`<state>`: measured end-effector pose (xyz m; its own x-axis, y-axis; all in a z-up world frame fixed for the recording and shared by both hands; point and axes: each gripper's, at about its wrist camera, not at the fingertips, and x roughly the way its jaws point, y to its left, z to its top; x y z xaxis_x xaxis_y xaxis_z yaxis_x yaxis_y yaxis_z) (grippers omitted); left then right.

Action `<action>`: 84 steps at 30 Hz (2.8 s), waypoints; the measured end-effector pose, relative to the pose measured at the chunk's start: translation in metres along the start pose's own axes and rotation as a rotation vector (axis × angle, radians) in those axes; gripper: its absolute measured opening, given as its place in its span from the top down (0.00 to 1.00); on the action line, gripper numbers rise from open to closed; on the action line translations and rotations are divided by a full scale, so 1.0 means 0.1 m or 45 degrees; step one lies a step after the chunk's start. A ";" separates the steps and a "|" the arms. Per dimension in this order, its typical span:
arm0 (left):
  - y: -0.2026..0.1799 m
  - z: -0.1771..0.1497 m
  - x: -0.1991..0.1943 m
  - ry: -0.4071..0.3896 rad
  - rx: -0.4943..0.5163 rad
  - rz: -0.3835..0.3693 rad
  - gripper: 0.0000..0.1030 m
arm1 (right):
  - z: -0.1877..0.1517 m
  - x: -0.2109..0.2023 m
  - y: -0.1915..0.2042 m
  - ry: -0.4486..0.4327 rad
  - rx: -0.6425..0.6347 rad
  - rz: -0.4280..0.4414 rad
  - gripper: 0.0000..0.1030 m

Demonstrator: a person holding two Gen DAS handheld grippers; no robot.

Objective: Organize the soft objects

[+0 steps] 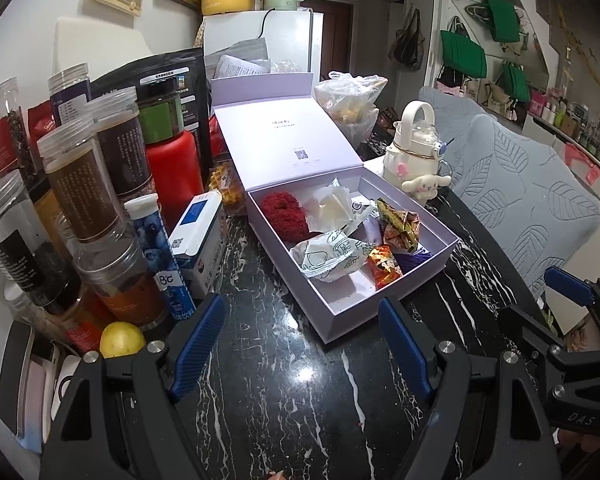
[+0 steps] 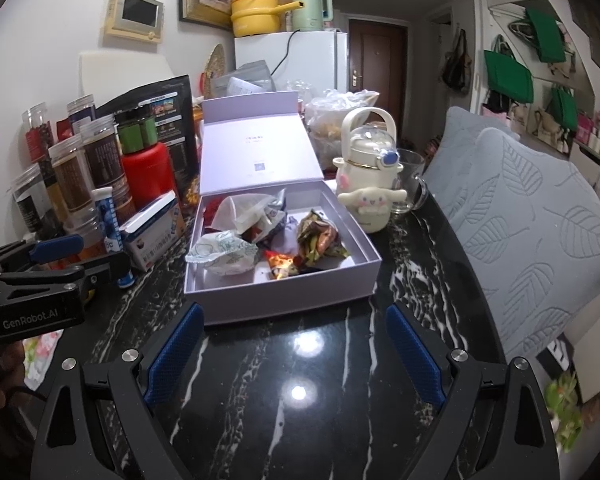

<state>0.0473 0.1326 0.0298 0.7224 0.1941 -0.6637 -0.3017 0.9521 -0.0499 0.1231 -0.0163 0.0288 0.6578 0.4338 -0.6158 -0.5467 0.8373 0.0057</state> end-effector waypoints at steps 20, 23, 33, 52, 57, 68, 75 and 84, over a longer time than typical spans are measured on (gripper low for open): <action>-0.04 0.04 -0.09 -0.036 0.037 0.021 0.23 | 0.11 0.02 0.01 -0.025 -0.025 0.012 0.09; -0.05 0.03 -0.07 -0.028 0.040 0.012 0.23 | 0.11 0.03 0.01 -0.024 -0.023 0.011 0.09; -0.06 0.03 -0.09 -0.038 0.044 0.016 0.23 | 0.09 0.04 0.02 -0.018 -0.026 0.022 0.09; -0.12 0.02 -0.15 -0.042 0.067 0.015 0.23 | 0.08 0.00 0.03 -0.023 -0.032 0.013 0.09; -0.15 0.02 -0.15 -0.047 0.080 0.017 0.23 | 0.08 -0.01 0.02 -0.027 -0.034 0.001 0.09; -0.15 0.05 -0.18 -0.052 0.086 0.007 0.23 | 0.10 0.02 0.03 -0.037 -0.046 -0.008 0.09; -0.15 0.05 -0.19 -0.051 0.082 0.005 0.23 | 0.11 0.01 0.04 -0.037 -0.047 -0.010 0.09; -0.14 0.03 -0.15 -0.034 0.075 -0.008 0.23 | 0.09 -0.02 0.01 -0.031 -0.033 -0.016 0.09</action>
<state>0.0423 0.1166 0.0428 0.7407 0.1933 -0.6435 -0.2606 0.9654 -0.0099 0.1257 -0.0130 0.0374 0.6770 0.4316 -0.5961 -0.5515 0.8338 -0.0226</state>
